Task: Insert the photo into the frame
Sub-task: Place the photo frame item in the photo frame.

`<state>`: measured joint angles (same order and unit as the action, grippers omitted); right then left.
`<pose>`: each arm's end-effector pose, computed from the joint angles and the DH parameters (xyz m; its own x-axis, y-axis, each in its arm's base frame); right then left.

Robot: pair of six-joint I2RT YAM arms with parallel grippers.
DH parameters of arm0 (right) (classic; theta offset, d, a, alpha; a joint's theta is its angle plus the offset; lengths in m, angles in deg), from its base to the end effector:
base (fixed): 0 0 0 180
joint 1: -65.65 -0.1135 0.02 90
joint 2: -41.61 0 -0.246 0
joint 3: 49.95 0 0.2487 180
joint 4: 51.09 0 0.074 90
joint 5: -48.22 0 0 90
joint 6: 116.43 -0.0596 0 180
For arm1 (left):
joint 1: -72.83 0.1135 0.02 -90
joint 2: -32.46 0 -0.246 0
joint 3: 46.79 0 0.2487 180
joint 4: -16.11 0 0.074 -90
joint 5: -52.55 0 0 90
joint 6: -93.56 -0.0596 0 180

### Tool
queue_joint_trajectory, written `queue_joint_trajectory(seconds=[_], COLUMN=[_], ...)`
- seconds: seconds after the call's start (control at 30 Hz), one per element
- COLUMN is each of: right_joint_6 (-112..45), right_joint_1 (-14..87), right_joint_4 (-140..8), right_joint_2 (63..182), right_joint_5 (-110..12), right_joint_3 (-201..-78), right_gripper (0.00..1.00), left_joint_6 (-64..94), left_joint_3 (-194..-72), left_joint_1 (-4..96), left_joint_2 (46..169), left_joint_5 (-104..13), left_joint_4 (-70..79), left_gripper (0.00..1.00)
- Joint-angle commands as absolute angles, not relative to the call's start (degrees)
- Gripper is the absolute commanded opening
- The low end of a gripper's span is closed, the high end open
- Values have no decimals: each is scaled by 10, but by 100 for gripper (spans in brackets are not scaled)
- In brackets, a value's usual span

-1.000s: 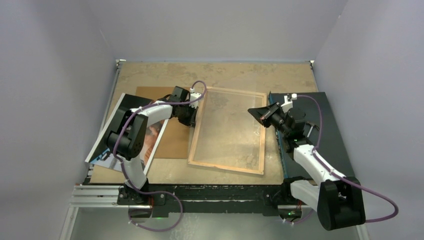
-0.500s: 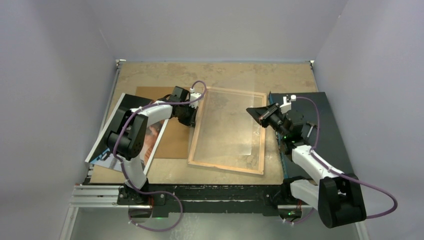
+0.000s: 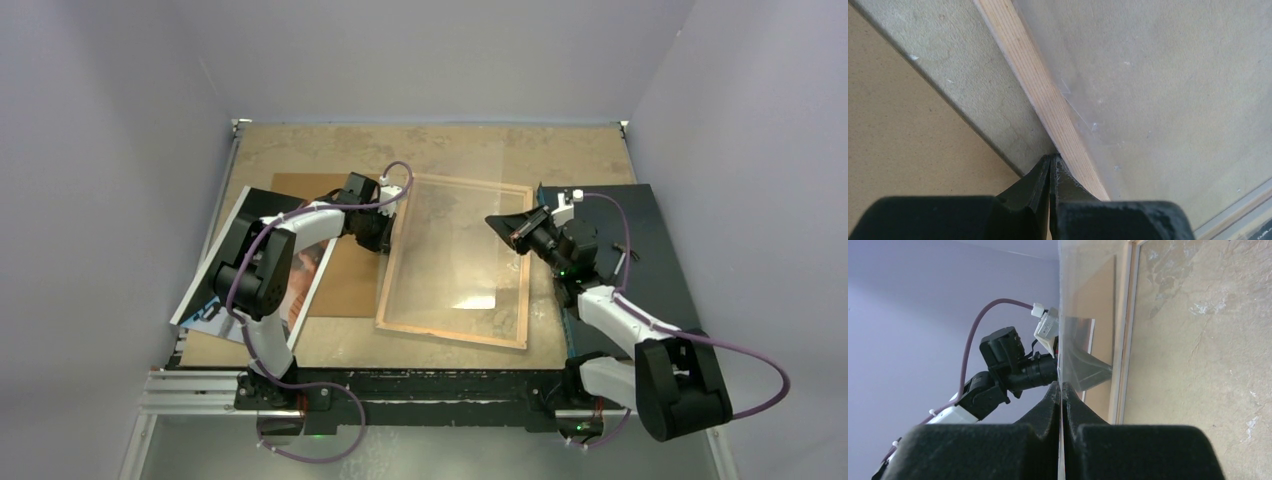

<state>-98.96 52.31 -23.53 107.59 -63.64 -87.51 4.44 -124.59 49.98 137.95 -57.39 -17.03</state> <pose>0.2555 0.0834 0.2179 -0.5542 0.7784 -0.2948 -0.1591 0.2486 0.9554 0.3324 -0.1621 0.1215 -0.8125 0.3267 -0.4828 0.5058 0.8068 -0.3052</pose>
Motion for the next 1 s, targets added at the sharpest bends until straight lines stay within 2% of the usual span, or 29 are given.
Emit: queue_joint_trajectory(seconds=[0.0, 0.3, 0.6, 0.97], right_joint_6=[-983, -962, -840, -809], right_joint_1=[502, 499, 499, 499], right_joint_4=[-261, -276, -455, -480], right_joint_2=[1089, 1089, 1032, 1057], right_joint_5=[-654, -645, -581, -549], right_joint_3=[-865, -862, -912, -924], right_gripper=[0, 0, 0, 0], left_joint_6=[56, 55, 49, 47], left_joint_3=[-1254, -1256, -1256, -1256], left_joint_1=[495, 495, 500, 502], left_joint_2=[1380, 1381, 1378, 1376], left_joint_5=[-619, -619, -610, -614], left_joint_4=[-157, -157, -160, -161], left_gripper=[0, 0, 0, 0])
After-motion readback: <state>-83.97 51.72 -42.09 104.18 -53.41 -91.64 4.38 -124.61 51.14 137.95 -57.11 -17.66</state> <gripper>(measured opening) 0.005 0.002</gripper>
